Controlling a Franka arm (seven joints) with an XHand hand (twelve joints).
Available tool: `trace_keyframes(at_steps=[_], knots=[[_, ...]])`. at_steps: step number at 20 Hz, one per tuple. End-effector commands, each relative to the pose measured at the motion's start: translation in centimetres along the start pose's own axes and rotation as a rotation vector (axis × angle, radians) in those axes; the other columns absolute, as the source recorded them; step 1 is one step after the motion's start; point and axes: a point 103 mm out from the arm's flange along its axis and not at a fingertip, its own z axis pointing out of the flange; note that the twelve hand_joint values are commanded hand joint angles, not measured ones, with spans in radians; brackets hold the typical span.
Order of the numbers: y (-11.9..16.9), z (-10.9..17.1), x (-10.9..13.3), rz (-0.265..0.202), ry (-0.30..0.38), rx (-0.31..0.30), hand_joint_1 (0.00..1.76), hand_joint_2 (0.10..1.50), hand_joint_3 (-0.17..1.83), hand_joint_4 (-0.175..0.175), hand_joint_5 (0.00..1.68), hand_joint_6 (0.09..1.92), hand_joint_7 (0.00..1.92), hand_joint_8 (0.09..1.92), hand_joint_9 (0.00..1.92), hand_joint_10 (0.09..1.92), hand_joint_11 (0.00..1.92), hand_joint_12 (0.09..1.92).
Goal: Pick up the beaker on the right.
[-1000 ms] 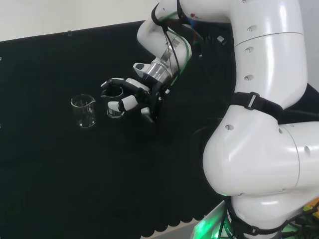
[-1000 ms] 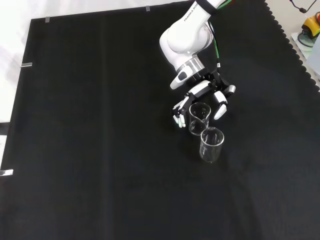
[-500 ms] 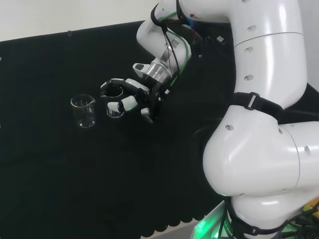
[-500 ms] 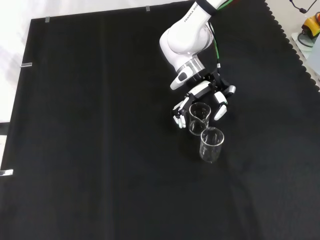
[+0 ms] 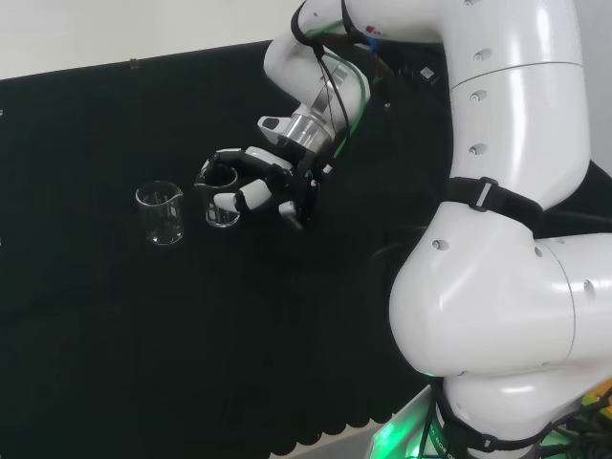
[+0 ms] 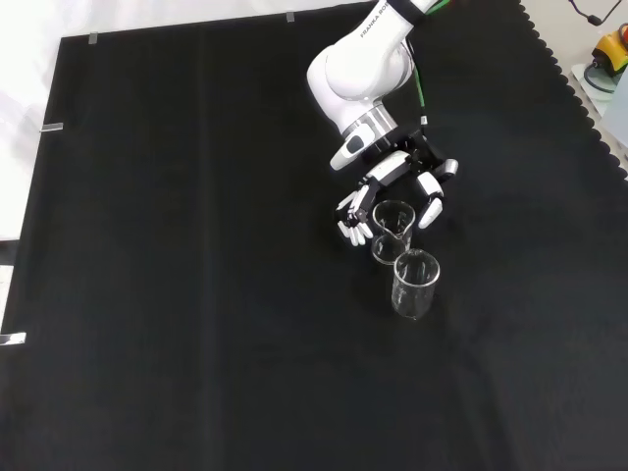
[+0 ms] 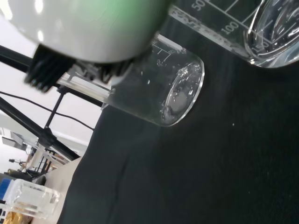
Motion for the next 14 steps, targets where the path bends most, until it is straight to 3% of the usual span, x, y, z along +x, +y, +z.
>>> trace_keyframes(at_steps=[1,14], knots=[[0.20,0.17,0.20,-0.004,-0.006,0.006,1.05,0.29,1.12,-0.030,0.43,1.08,0.52,0.66,0.48,0.58,0.00,1.31],[-0.01,1.06,0.34,0.011,-0.018,-0.042,1.06,0.29,1.13,-0.035,0.36,1.06,0.50,0.66,0.47,0.58,0.00,1.31]])
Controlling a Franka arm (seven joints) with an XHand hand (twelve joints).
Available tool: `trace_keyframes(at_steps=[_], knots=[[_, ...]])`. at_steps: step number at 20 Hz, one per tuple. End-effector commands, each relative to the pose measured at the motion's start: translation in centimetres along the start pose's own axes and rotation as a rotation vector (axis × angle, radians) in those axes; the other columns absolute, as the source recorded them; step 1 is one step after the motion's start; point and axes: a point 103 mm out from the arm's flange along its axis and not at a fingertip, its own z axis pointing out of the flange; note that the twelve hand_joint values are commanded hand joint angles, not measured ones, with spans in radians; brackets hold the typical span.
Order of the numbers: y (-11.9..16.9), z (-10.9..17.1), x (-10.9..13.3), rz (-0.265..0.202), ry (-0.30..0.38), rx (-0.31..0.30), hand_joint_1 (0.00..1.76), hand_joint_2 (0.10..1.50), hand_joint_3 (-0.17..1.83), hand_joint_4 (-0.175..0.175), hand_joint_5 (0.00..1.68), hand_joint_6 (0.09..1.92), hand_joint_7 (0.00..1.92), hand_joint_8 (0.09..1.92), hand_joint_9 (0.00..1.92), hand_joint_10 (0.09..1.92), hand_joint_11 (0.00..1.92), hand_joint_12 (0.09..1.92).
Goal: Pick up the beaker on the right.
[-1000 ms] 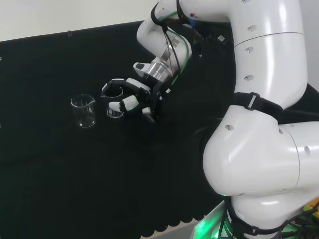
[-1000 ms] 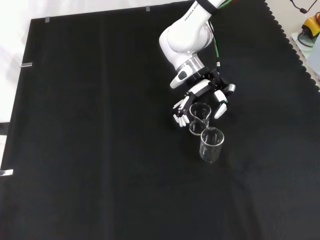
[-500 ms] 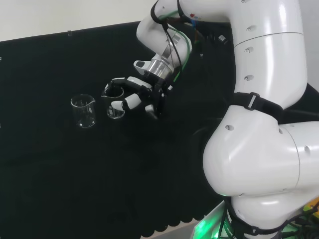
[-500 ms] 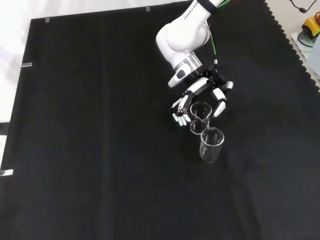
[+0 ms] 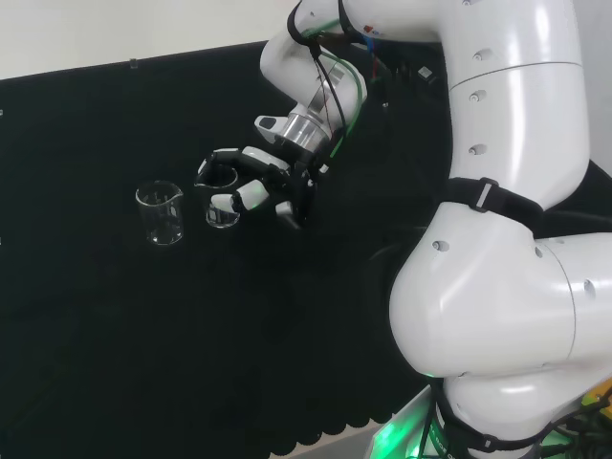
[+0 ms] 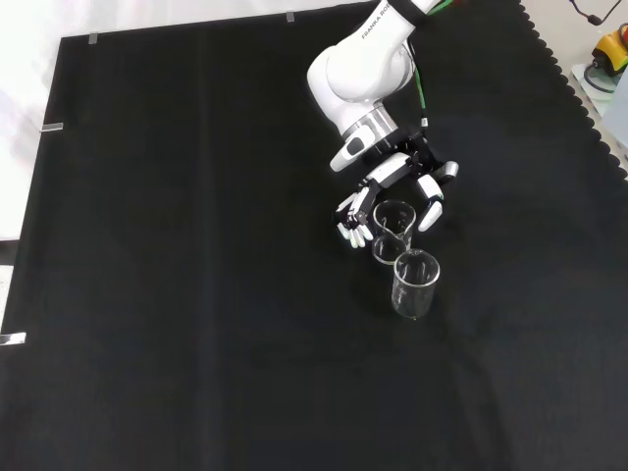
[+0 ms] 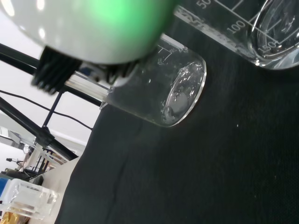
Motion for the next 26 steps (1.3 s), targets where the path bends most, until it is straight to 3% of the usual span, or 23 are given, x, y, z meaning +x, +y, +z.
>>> trace_keyframes(at_steps=[1,19,26], knots=[[-0.36,0.83,0.15,0.014,-0.012,-0.034,1.06,0.28,1.13,-0.036,0.35,1.05,0.50,0.66,0.47,0.58,0.00,1.31],[-0.40,1.18,0.30,0.034,-0.021,-0.079,1.06,0.29,1.11,-0.035,0.34,1.00,0.50,0.67,0.47,0.59,0.00,1.32],[-0.26,1.39,0.23,0.038,-0.020,-0.078,1.07,0.31,1.10,-0.032,0.34,0.89,0.51,0.67,0.48,0.59,0.00,1.33]])
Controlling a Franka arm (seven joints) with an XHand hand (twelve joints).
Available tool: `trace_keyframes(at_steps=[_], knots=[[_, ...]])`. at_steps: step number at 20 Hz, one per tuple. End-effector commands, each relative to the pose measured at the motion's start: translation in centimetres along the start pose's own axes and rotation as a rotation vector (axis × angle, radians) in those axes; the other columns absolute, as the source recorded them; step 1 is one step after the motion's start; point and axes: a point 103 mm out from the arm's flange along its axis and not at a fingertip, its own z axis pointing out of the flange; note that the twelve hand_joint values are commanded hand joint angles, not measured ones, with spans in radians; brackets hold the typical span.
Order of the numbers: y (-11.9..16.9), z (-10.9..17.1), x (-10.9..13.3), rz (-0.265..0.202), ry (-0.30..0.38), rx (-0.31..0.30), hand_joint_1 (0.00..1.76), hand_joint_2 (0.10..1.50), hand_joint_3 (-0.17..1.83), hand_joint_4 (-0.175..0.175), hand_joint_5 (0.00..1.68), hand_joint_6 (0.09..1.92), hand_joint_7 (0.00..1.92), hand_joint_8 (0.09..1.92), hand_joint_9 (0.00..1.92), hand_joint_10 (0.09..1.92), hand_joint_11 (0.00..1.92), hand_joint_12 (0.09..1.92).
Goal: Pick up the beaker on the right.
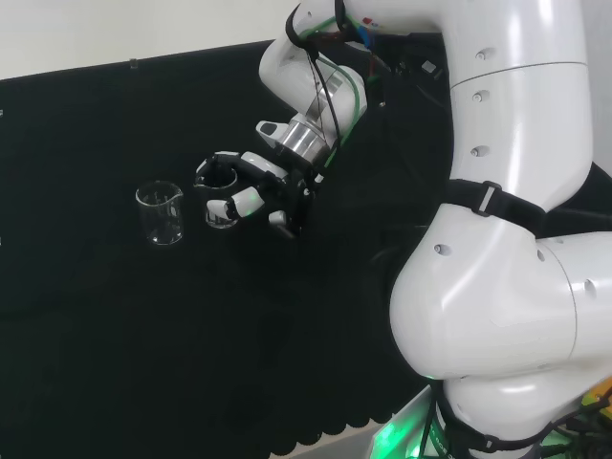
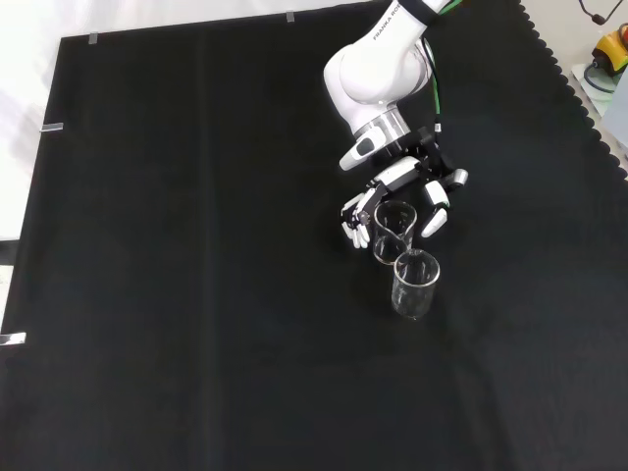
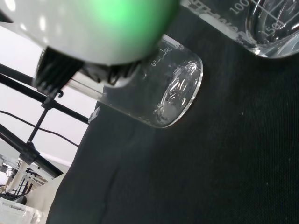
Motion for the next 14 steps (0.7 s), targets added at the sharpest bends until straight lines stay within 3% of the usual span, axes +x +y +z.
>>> trace_keyframes(at_steps=[1,14], knots=[[0.00,0.06,-0.04,0.003,0.005,-0.004,1.08,0.31,1.10,-0.031,0.34,0.88,0.51,0.67,0.48,0.60,0.00,1.34],[0.19,0.35,-0.20,0.014,0.020,-0.023,1.09,0.32,1.09,-0.024,0.38,0.86,0.53,0.67,0.51,0.60,0.02,1.34]])
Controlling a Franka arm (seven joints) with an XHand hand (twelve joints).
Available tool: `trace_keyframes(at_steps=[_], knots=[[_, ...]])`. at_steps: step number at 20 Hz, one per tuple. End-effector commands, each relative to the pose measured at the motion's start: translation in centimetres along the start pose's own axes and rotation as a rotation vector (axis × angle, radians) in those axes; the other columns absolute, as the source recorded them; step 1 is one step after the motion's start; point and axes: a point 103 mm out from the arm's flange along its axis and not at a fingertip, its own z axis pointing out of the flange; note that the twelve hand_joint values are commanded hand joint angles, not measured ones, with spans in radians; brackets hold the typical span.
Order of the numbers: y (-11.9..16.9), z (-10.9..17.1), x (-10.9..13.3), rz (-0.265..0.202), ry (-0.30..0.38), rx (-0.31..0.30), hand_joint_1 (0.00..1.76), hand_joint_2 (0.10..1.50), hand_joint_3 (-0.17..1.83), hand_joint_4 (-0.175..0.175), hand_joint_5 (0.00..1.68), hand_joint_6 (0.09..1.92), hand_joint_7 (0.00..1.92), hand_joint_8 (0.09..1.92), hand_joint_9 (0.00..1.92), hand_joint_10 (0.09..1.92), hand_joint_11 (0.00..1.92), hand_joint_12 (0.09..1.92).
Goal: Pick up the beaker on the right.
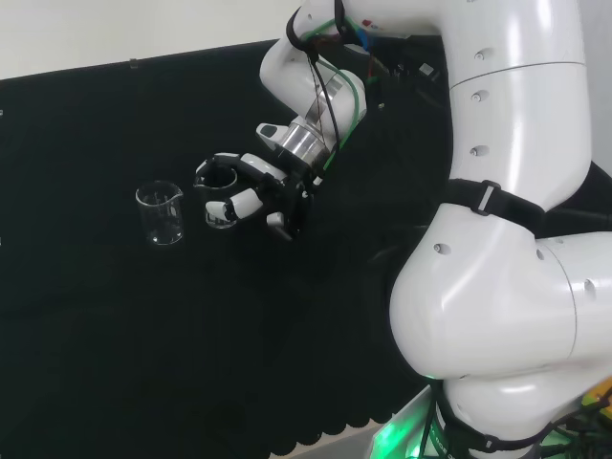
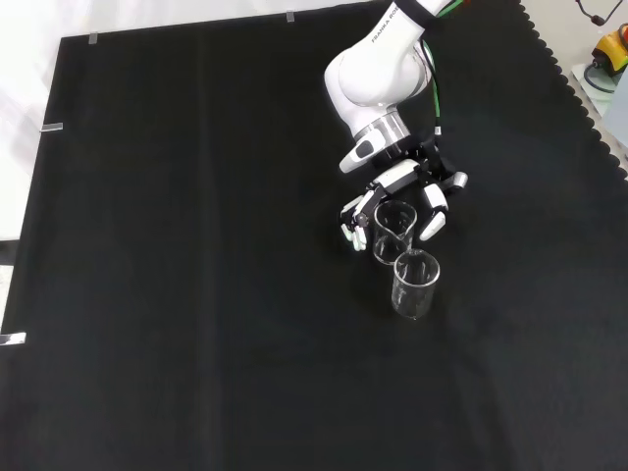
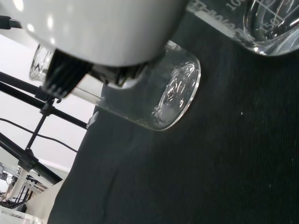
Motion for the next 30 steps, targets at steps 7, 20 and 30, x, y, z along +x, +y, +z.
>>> trace_keyframes(at_steps=[7,20,30], knots=[[0.1,0.1,0.0,0.003,0.000,-0.004,1.09,0.33,1.09,-0.023,0.40,0.87,0.54,0.66,0.52,0.60,0.02,1.34],[0.4,1.2,-0.1,0.040,-0.025,-0.033,1.22,0.45,1.09,0.018,0.68,0.99,0.75,0.60,0.70,0.57,0.17,1.32],[0.2,0.1,0.9,0.036,-0.040,-0.168,1.28,0.94,0.20,-0.169,1.10,0.80,1.15,0.73,1.14,0.50,0.80,1.04]])
